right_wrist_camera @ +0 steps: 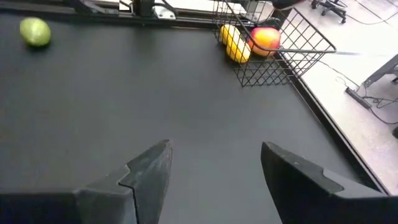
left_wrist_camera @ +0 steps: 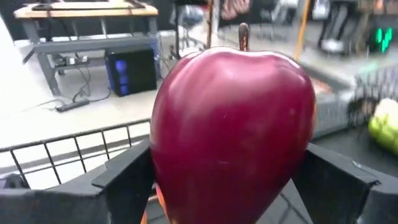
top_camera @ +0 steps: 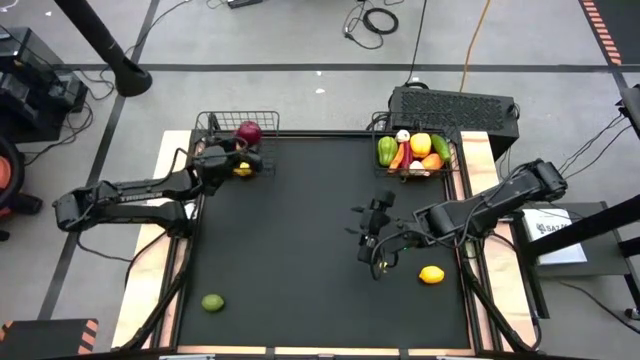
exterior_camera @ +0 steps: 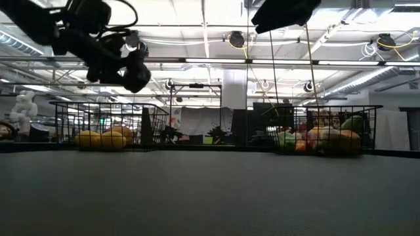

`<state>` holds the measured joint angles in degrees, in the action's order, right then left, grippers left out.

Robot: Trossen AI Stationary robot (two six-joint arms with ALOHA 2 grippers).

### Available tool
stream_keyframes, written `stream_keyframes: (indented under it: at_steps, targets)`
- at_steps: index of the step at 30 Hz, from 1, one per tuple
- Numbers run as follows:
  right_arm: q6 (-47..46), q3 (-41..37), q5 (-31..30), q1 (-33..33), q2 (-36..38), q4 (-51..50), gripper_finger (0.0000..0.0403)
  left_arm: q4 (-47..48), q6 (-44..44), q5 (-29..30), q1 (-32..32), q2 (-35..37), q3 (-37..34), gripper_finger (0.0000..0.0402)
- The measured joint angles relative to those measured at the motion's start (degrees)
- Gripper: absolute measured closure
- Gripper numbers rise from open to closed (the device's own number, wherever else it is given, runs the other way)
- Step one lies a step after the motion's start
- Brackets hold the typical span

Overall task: Sort produce into baskets
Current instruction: Put the red apple into the left black wire basket

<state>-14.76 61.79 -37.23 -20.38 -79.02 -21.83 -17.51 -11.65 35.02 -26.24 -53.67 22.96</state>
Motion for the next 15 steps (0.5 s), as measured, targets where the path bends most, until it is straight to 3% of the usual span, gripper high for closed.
stream_keyframes:
  at_steps: [6,15]
  targets:
    - [-0.2,0.0,0.0,0.0,0.4,1.1,0.0165,-7.7,-4.0,-2.6,-2.8,-2.5,-4.3,0.0065]
    - [0.1,0.1,-0.2,0.0,0.5,2.2,0.0165,-15.6,-4.6,-6.0,-3.0,-12.4,-4.7,0.0054]
